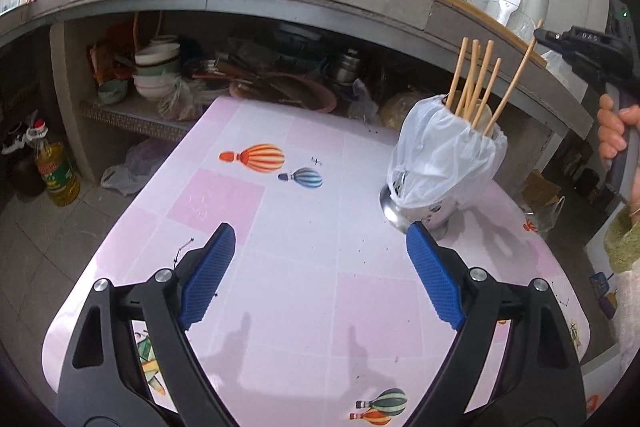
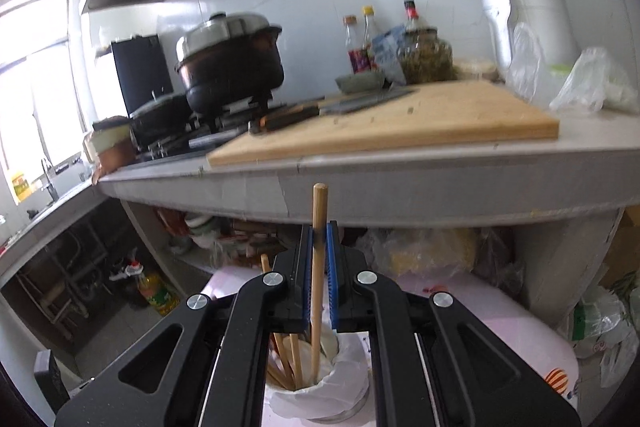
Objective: Organize utensils
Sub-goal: 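Lower the chopstick into the holder and open the right tool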
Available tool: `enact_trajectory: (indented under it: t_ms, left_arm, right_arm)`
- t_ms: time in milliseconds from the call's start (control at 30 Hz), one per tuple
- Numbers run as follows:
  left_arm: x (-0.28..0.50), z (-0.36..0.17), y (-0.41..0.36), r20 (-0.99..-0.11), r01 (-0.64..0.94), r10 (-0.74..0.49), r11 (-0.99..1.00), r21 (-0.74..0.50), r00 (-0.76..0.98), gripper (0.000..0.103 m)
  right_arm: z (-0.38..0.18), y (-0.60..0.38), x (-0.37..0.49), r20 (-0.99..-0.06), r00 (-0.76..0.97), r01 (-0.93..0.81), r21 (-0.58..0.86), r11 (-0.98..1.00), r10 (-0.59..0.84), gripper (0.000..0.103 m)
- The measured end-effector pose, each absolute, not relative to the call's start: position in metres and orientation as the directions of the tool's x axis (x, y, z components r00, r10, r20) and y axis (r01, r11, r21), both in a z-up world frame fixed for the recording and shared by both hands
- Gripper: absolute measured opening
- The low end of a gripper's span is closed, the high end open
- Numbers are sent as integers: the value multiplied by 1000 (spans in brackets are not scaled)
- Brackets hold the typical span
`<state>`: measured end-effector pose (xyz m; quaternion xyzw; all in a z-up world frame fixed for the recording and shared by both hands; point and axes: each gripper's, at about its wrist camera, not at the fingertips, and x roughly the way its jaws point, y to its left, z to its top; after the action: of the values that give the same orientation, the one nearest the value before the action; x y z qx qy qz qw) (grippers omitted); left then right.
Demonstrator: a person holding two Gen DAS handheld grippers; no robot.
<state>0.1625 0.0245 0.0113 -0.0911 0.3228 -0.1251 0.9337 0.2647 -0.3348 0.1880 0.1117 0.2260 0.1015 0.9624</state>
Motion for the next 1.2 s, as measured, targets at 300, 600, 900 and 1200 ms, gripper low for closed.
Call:
enact_trajectory:
  t_ms: [300,600,900,1200]
  left_arm:
    - [162,7,26,-579,178,-300,949,-260,758,84]
    - [151,13,20,-568,200,-312,947,-252,762,85]
    - [133,24,13,-559,223,-326,943,-246,762,85]
    - [113,35,13,-556,222,-329,942,-253,763,86]
  right_arm:
    - [142,-312,266,-497,822,-158,272,949,279,7]
    - [114,-313,259,-535,804,-110,295,949,259,7]
    - [118,-322,253,-564,785,-61,339,939,254,16]
    - [134,-320,182,-556,797,-55,323,945,236,57]
